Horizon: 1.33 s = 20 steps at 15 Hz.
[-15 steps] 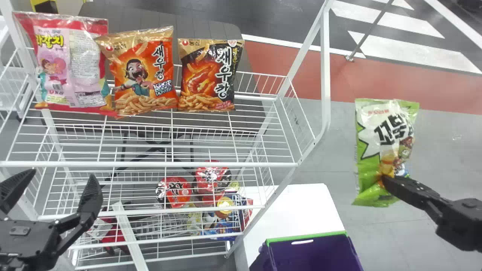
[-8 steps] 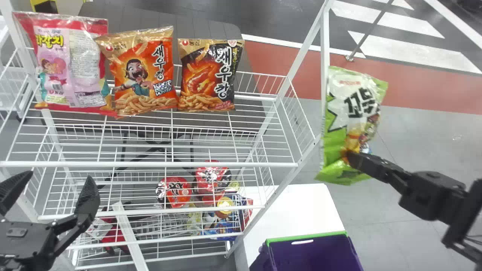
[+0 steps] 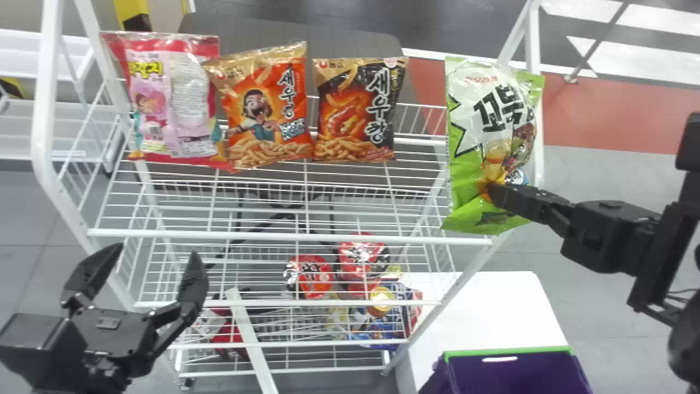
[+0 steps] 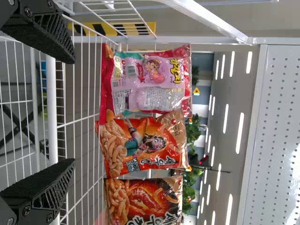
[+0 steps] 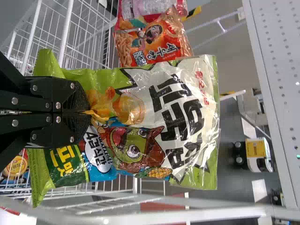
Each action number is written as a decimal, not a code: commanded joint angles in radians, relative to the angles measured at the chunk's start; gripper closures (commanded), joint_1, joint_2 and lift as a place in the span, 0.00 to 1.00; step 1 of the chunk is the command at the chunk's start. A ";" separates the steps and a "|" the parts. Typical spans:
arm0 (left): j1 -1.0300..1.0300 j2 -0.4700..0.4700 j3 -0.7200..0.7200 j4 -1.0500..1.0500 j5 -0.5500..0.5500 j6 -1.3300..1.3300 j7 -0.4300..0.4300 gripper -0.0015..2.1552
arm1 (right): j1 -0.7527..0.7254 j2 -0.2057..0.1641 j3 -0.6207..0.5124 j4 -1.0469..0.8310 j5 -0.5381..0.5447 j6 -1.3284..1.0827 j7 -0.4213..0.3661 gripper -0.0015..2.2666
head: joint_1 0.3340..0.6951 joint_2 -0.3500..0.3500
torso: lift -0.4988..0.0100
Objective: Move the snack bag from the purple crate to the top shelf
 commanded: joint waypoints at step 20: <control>-0.026 0.012 0.012 0.066 0.028 -0.056 -0.014 0.03 | 0.008 0.001 0.191 0.481 -0.136 -0.710 -0.601 0.80 | 1.00 0.38 | 0.98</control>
